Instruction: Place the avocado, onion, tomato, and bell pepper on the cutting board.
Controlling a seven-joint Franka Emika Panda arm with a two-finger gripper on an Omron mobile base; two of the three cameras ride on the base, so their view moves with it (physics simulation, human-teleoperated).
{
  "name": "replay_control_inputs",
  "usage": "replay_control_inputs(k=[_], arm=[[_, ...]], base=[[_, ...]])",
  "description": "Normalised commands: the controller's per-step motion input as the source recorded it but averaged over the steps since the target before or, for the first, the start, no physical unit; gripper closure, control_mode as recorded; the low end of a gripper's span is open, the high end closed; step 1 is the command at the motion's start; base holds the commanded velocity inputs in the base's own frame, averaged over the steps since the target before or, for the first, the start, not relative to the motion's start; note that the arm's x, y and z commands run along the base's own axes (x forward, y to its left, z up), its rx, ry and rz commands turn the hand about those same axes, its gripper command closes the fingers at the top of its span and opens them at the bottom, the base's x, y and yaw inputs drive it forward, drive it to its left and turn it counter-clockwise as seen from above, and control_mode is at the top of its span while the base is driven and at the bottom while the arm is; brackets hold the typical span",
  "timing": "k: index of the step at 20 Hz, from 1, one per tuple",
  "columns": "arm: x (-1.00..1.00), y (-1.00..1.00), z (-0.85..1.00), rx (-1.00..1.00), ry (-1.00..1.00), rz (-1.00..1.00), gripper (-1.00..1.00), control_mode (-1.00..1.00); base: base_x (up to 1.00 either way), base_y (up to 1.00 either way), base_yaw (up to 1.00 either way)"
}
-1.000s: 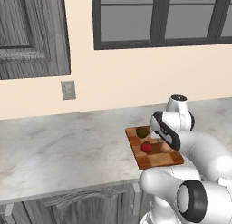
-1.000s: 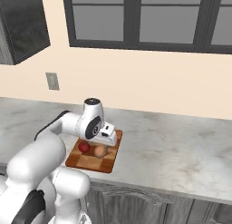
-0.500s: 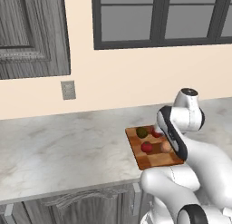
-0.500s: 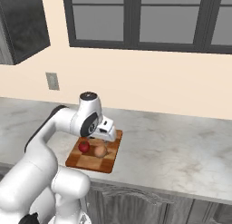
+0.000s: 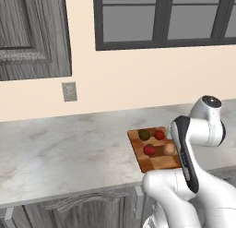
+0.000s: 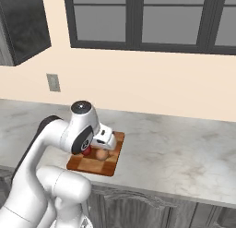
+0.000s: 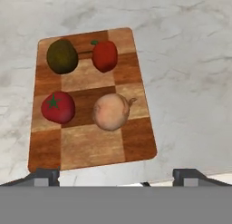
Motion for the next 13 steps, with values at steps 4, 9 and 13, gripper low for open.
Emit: replay_control_inputs(k=[4,9,13], arm=[[-0.47,0.0,0.38,0.0,-0.14,-0.02,-1.0,-1.0],[-0.42,-0.04,0.48,0.0,-0.15,-0.02,-1.0,-1.0],[-0.36,0.0,0.58,0.0,-0.14,-0.04,-1.0,-1.0]], base=[[0.0,0.0,0.0],[0.0,0.0,0.0],[0.0,0.0,0.0]])
